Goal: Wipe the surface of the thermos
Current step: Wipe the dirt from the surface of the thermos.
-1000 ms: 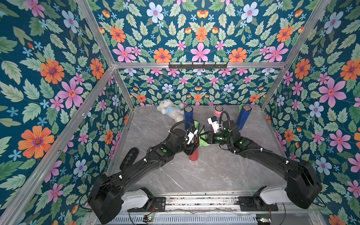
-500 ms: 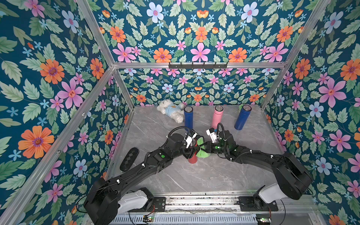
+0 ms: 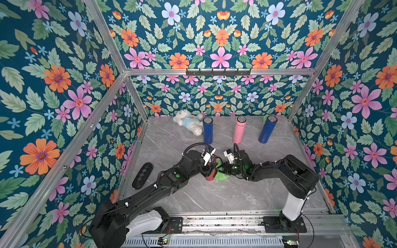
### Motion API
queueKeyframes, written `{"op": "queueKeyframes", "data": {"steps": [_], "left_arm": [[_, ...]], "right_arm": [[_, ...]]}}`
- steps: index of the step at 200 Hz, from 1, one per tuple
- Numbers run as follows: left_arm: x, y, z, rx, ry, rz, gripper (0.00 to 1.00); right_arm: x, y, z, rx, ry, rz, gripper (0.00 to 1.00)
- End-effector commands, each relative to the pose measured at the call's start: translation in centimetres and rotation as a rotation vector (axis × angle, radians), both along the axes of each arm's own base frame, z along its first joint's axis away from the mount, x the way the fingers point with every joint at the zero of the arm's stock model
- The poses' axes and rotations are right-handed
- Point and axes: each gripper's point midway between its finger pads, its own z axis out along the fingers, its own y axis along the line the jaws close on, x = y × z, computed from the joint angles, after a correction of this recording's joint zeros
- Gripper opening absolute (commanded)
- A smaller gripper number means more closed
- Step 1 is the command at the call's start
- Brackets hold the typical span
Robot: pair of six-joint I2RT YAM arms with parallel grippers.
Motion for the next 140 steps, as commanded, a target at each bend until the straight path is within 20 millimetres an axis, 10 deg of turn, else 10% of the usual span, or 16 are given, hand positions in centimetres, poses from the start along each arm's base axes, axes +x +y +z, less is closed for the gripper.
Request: {"op": "queueKeyframes", "data": {"steps": [1, 60, 140], "left_arm": [[-0.1, 0.0, 0.2, -0.015, 0.011, 0.009, 0.0], [0.5, 0.4, 0.1, -0.066, 0.016, 0.107, 0.0], [1.6, 0.5, 1.1, -0.182, -0.004, 0.345, 0.0]], "right_arm": [[0.4, 0.8, 3.9, 0.051, -0.089, 0.018, 0.0], [-1.4, 0.6, 11.7, 0.065, -0.226, 0.045, 0.0], [-2.0, 1.6, 4.5, 0.051, -0.112, 0.02, 0.0]]}}
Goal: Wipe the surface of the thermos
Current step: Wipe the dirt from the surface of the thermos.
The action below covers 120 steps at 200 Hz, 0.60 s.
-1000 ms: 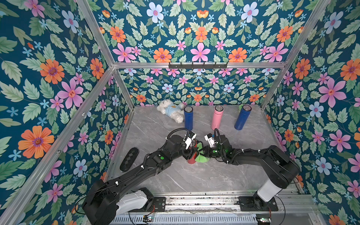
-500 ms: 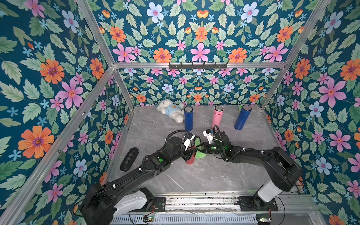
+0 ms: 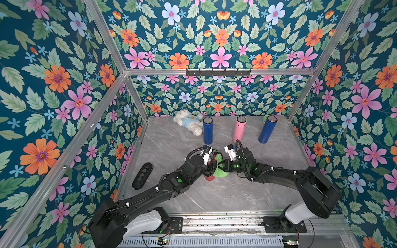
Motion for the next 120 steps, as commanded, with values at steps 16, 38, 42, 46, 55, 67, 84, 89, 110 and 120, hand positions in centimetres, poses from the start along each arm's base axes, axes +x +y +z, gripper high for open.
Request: {"op": "queueKeyframes", "data": {"steps": [16, 38, 42, 46, 55, 67, 84, 89, 110, 120], "left_arm": [[0.9, -0.1, 0.8, -0.093, 0.009, 0.123, 0.0], [0.9, -0.1, 0.7, -0.113, 0.013, 0.147, 0.0], [0.9, -0.1, 0.6, -0.112, 0.015, 0.145, 0.0], [0.9, -0.1, 0.7, -0.115, 0.015, 0.146, 0.0], [0.9, -0.1, 0.7, -0.116, 0.014, 0.148, 0.0], [0.9, 0.1, 0.7, -0.112, 0.013, 0.153, 0.0], [1.0, 0.4, 0.8, -0.105, 0.008, 0.169, 0.0], [1.0, 0.6, 0.8, -0.104, 0.006, 0.174, 0.0], [1.0, 0.6, 1.1, -0.109, 0.001, 0.177, 0.0], [1.0, 0.6, 1.0, -0.115, 0.003, 0.179, 0.0]], "right_arm": [[-0.2, 1.6, -2.5, 0.058, 0.05, 0.024, 0.0], [-0.1, 1.9, -3.8, 0.048, 0.071, 0.031, 0.0], [0.0, 2.0, -3.8, 0.051, 0.071, 0.033, 0.0], [0.0, 2.0, -3.7, 0.054, 0.071, 0.034, 0.0], [0.0, 2.1, -3.0, 0.063, 0.06, 0.041, 0.0], [0.1, 2.2, -1.5, 0.071, 0.039, 0.051, 0.0], [0.0, 2.4, 2.2, 0.097, -0.02, 0.072, 0.0], [0.0, 2.4, 3.3, 0.106, -0.037, 0.077, 0.0], [-0.4, 2.4, 6.6, 0.137, -0.084, 0.097, 0.0], [-0.6, 2.4, 7.5, 0.152, -0.095, 0.105, 0.0]]}}
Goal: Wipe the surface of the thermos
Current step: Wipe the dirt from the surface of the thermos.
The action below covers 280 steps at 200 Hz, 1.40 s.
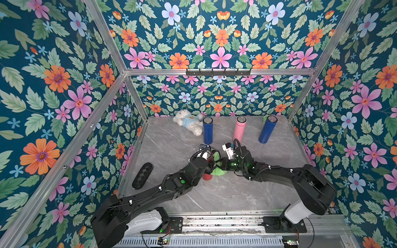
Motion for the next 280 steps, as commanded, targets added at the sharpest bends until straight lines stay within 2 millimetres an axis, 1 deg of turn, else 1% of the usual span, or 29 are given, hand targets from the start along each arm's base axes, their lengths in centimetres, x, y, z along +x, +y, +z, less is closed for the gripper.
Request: {"op": "queueKeyframes", "data": {"steps": [1, 14, 26, 62, 63, 66, 78, 90, 101, 115, 134, 158, 170, 173, 175, 178, 189, 209, 228, 243, 263, 280], "left_arm": [[-0.1, -1.0, 0.9, -0.089, 0.006, -0.018, 0.0], [-0.1, -1.1, 0.8, -0.095, 0.009, -0.017, 0.0], [-0.1, -1.2, 0.6, -0.094, 0.015, -0.019, 0.0], [0.1, -1.3, 0.4, -0.099, 0.016, -0.014, 0.0], [0.1, -1.3, 0.4, -0.099, 0.015, -0.013, 0.0], [0.1, -1.3, 0.4, -0.101, 0.015, -0.011, 0.0], [0.1, -1.4, 0.5, -0.104, 0.012, -0.01, 0.0], [0.2, -1.6, 0.6, -0.11, 0.012, -0.014, 0.0], [0.3, -1.9, 0.6, -0.104, 0.016, -0.021, 0.0], [0.5, -2.5, 0.8, -0.086, 0.026, -0.038, 0.0], [0.9, -3.0, 1.2, -0.047, 0.034, -0.047, 0.0], [1.9, -3.1, 1.7, -0.027, 0.048, -0.051, 0.0], [2.4, -2.9, 1.9, -0.025, 0.059, -0.046, 0.0], [2.6, -2.8, 1.9, -0.022, 0.062, -0.043, 0.0], [2.7, -2.8, 1.9, -0.022, 0.066, -0.041, 0.0], [2.9, -2.7, 1.9, -0.023, 0.069, -0.038, 0.0], [3.4, -2.5, 2.1, -0.025, 0.084, -0.042, 0.0], [4.4, -2.6, 2.5, -0.025, 0.111, -0.061, 0.0], [5.1, -2.9, 2.8, -0.001, 0.141, -0.087, 0.0], [5.4, -3.3, 3.0, 0.02, 0.161, -0.107, 0.0], [5.7, -3.8, 2.9, 0.049, 0.193, -0.13, 0.0], [5.5, -4.4, 2.5, 0.069, 0.231, -0.157, 0.0]], "right_arm": [[-1.4, 0.8, 2.9, 0.06, -0.042, 0.087, 0.0], [-1.4, 0.8, 2.9, 0.058, -0.042, 0.088, 0.0], [-1.3, 0.8, 2.1, 0.049, -0.032, 0.084, 0.0], [-0.9, 1.0, -2.5, 0.044, 0.038, 0.055, 0.0], [-0.9, 1.0, -3.2, 0.034, 0.051, 0.053, 0.0], [-0.8, 1.0, -4.2, 0.026, 0.067, 0.049, 0.0], [-0.7, 1.1, -6.1, 0.022, 0.096, 0.042, 0.0], [-0.7, 1.3, -7.7, 0.026, 0.119, 0.048, 0.0], [-0.5, 1.4, -8.7, 0.028, 0.133, 0.054, 0.0], [-0.4, 1.4, -9.2, 0.029, 0.139, 0.059, 0.0], [-0.6, 1.0, -8.8, 0.007, 0.127, 0.065, 0.0], [-1.1, -0.4, -8.2, -0.088, 0.1, 0.053, 0.0], [-1.4, -1.4, -8.0, -0.165, 0.078, 0.042, 0.0], [-1.5, -1.7, -8.5, -0.193, 0.082, 0.038, 0.0], [-1.5, -1.9, -7.5, -0.193, 0.056, 0.033, 0.0], [-1.6, -2.2, -7.2, -0.213, 0.044, 0.031, 0.0], [-1.9, -3.3, -6.9, -0.299, 0.004, 0.016, 0.0], [-2.7, -4.9, -6.1, -0.476, -0.126, 0.022, 0.0], [-3.8, -5.4, -4.9, -0.645, -0.285, 0.069, 0.0], [-4.3, -5.6, -4.1, -0.745, -0.383, 0.1, 0.0], [-4.3, -5.4, -2.3, -0.821, -0.507, 0.109, 0.0], [-4.2, -4.6, -0.5, -0.845, -0.599, 0.132, 0.0]]}}
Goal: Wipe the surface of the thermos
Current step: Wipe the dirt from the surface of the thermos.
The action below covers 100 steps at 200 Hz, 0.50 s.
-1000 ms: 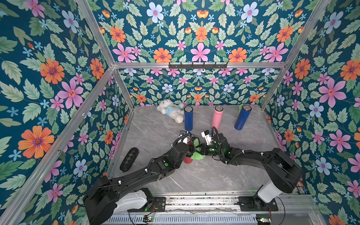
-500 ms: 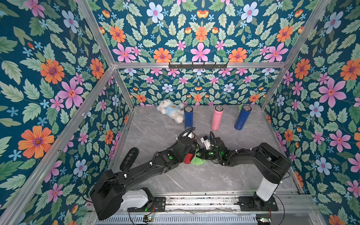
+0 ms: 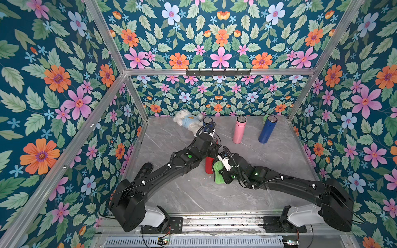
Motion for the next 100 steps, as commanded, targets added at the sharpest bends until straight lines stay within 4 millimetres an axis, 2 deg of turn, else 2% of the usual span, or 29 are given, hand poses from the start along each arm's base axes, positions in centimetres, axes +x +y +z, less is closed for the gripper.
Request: {"op": "queueKeyframes", "data": {"steps": [1, 42, 100], "left_arm": [[-0.6, -0.9, -0.5, 0.022, 0.054, -0.064, 0.0], [-1.0, -1.6, -0.5, 0.044, 0.121, -0.108, 0.0], [-0.9, -1.5, 0.8, 0.009, 0.175, -0.157, 0.0]], "right_arm": [[0.8, -1.2, 1.1, -0.18, -0.172, 0.047, 0.0], [1.3, 0.9, 5.2, -0.193, -0.37, 0.109, 0.0], [0.8, 1.9, 6.7, -0.238, -0.516, 0.168, 0.0]]}}
